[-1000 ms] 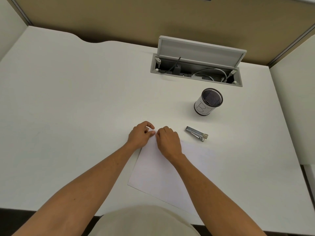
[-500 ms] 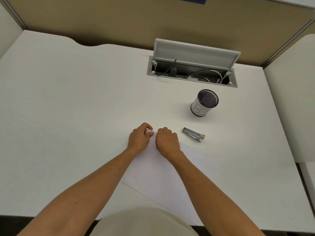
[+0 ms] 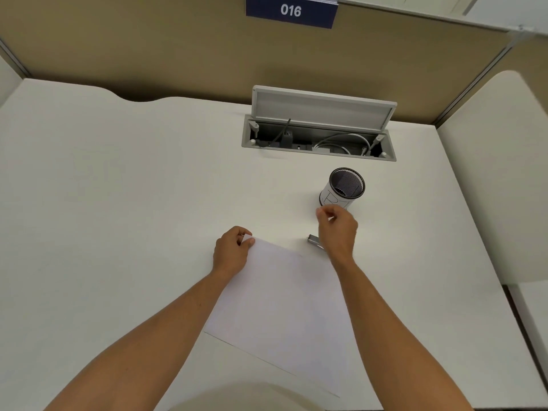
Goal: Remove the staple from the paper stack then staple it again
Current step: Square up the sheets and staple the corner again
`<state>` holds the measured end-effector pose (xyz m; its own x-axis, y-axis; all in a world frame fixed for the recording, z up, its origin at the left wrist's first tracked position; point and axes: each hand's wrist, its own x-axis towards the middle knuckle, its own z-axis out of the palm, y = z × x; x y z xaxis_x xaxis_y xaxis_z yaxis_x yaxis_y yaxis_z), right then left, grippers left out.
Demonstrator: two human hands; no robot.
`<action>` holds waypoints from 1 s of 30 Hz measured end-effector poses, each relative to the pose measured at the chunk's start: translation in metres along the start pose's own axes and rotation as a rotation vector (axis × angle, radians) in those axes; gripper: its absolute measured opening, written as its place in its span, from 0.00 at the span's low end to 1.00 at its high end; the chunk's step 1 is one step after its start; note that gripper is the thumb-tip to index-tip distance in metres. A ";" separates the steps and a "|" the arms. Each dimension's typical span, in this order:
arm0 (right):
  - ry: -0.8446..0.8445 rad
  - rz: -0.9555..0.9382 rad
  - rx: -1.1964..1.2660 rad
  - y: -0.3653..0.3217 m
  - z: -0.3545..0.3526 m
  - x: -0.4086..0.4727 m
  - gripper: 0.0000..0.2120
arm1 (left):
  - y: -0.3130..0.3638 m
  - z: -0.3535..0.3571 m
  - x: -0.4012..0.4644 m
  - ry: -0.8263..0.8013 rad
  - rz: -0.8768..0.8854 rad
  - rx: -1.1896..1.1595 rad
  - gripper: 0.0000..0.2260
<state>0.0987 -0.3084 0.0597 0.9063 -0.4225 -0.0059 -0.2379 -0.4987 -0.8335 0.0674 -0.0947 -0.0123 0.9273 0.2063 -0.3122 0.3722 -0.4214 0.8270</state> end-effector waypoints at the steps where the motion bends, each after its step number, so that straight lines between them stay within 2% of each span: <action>1: 0.035 0.023 0.017 0.000 -0.007 0.010 0.04 | 0.001 0.000 0.000 -0.004 -0.007 -0.019 0.03; 7: 0.145 0.090 0.017 -0.004 -0.030 0.057 0.05 | 0.002 -0.004 -0.002 -0.020 -0.032 -0.093 0.02; 18: 0.030 0.057 -0.144 -0.010 -0.034 0.100 0.11 | 0.001 -0.007 -0.002 -0.026 -0.023 -0.099 0.03; 24: 0.112 0.068 -0.165 -0.013 -0.035 0.100 0.17 | -0.001 -0.008 -0.001 -0.031 -0.030 -0.109 0.02; 30: 0.141 0.062 -0.130 -0.010 -0.034 0.095 0.13 | -0.002 -0.010 -0.002 -0.046 -0.020 -0.123 0.01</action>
<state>0.1750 -0.3693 0.0867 0.8330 -0.5525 0.0300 -0.3432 -0.5584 -0.7552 0.0644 -0.0858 -0.0082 0.9215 0.1719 -0.3484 0.3861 -0.3050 0.8706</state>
